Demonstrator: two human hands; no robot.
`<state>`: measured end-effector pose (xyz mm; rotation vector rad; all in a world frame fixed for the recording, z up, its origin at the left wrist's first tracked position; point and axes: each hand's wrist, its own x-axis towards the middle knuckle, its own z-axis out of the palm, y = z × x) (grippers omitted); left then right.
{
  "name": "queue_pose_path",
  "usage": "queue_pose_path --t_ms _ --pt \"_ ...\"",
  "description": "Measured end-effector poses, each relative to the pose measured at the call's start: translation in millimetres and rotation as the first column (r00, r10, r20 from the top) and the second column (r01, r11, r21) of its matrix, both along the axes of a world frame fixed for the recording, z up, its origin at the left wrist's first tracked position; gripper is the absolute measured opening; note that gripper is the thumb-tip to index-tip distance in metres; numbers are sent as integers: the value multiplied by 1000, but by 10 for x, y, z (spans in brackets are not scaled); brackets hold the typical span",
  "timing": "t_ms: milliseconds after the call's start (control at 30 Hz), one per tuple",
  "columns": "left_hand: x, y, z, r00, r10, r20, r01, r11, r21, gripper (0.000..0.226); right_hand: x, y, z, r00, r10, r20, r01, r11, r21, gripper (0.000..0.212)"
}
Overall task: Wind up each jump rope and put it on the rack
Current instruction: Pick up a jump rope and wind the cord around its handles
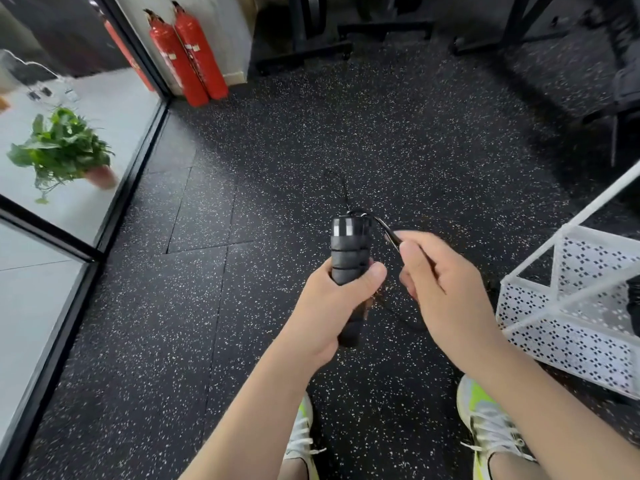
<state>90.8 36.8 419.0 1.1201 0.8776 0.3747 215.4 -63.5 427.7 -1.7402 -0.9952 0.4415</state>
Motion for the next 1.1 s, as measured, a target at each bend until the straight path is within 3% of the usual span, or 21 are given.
queue_pose_path --t_ms 167,267,333,500,633,833,900,1000,1100 --pt "77 -17 37 952 156 263 -65 943 -325 36 -200 0 -45 984 93 153 -102 993 52 36" --pt "68 89 67 881 316 352 -152 894 -421 52 -251 -19 -119 940 163 299 -174 985 10 46" --pt "48 175 82 806 417 420 -184 851 -491 46 -258 -52 -180 904 226 364 -223 974 -50 52" --pt "27 202 120 741 473 476 -217 840 -497 11 -321 -115 -213 885 300 356 -298 953 -60 55" --pt "41 174 125 714 493 498 -224 834 -504 21 -360 -120 -153 919 287 272 -288 957 -36 41" --pt "74 149 196 668 563 487 -245 784 -570 27 -486 -153 -187 958 286 -7 -286 953 -102 23" --pt "91 138 223 677 582 451 -295 776 -557 23 -565 -132 -171 950 235 -204 -248 968 -40 13" --pt "134 10 253 749 536 389 -388 831 -399 25 -605 -28 -135 825 32 -564 -58 998 -27 21" --pt "204 -234 272 833 471 290 -450 882 -140 25 -515 84 -75 637 -148 -756 76 989 -130 49"
